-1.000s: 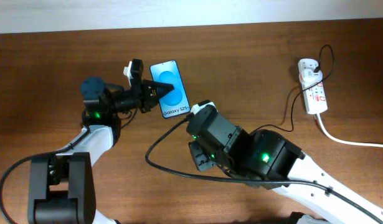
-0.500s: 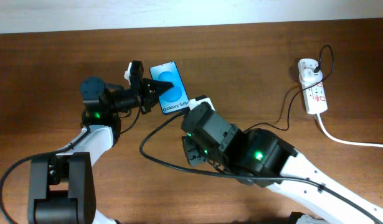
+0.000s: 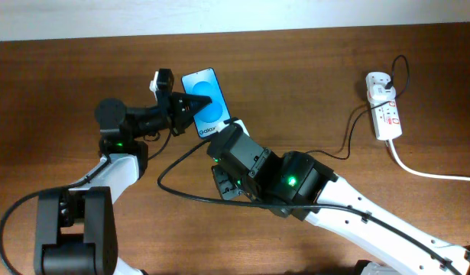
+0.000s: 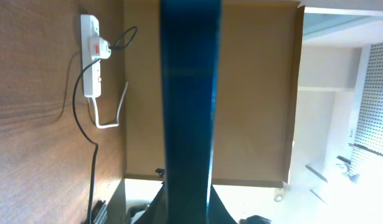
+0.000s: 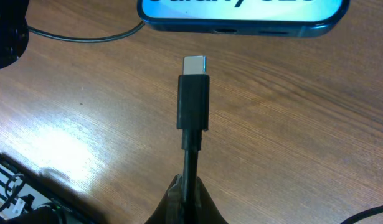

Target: Plug charger to phone and switch on socket

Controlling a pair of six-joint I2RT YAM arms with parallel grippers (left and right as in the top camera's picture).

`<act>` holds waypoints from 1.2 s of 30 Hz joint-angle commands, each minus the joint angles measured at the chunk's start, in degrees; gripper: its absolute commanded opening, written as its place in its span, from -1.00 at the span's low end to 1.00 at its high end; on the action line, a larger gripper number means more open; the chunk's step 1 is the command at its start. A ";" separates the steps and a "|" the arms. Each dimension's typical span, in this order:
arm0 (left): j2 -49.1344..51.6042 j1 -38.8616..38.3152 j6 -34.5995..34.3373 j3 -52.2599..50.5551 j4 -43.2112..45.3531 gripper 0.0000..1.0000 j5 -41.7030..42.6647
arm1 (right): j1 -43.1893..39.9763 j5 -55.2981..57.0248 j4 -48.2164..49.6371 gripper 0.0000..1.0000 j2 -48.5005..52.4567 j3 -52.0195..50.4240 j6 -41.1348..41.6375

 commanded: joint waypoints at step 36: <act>-0.50 0.07 -7.30 1.01 3.32 -1.00 4.79 | 0.22 1.40 0.98 -0.92 0.00 -0.04 1.79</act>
